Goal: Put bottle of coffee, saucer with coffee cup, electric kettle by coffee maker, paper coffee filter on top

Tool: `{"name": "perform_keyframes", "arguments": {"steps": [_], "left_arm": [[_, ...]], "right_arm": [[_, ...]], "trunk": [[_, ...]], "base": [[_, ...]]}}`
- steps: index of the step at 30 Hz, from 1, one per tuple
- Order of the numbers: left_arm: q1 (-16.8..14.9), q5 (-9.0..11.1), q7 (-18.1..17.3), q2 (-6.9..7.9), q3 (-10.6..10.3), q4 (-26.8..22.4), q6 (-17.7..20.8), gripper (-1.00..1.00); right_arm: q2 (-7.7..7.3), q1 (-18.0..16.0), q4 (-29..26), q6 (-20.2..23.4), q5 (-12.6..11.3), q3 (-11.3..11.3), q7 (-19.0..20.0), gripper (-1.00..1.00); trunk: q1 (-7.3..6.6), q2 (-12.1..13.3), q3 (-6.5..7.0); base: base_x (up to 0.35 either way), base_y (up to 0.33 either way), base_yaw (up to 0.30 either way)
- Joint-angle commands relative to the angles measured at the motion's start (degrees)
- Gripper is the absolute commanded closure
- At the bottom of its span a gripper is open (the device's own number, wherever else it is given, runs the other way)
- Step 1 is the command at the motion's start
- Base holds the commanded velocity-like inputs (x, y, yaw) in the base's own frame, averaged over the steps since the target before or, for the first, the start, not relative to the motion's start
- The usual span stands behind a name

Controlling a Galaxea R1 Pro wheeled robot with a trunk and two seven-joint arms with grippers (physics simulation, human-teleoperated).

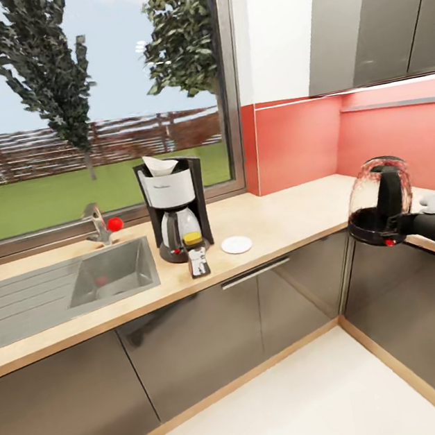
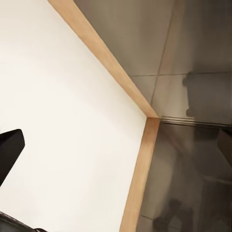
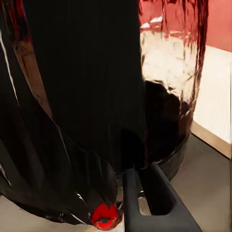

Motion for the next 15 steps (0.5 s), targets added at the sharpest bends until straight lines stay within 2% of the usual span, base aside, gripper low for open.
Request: {"name": "perform_keyframes", "arguments": {"steps": [1, 15], "left_arm": [[0.0, 0.6, -0.2, 0.00, -0.5, -0.1, 0.2, -1.00], [0.0, 0.6, -0.2, 0.00, -0.5, -0.1, 0.3, -1.00]], "right_arm": [[-0.06, -0.1, -0.1, 0.0, -0.4, 0.1, -0.6, 1.00], [-0.06, -0.1, 0.0, 0.1, -0.4, 0.1, -0.6, 1.00]], "trunk": [[0.00, 0.0, -0.05], [0.00, 0.0, -0.05]], "base": [[0.000, -0.258, 0.044], [0.003, -0.291, 0.006]]}}
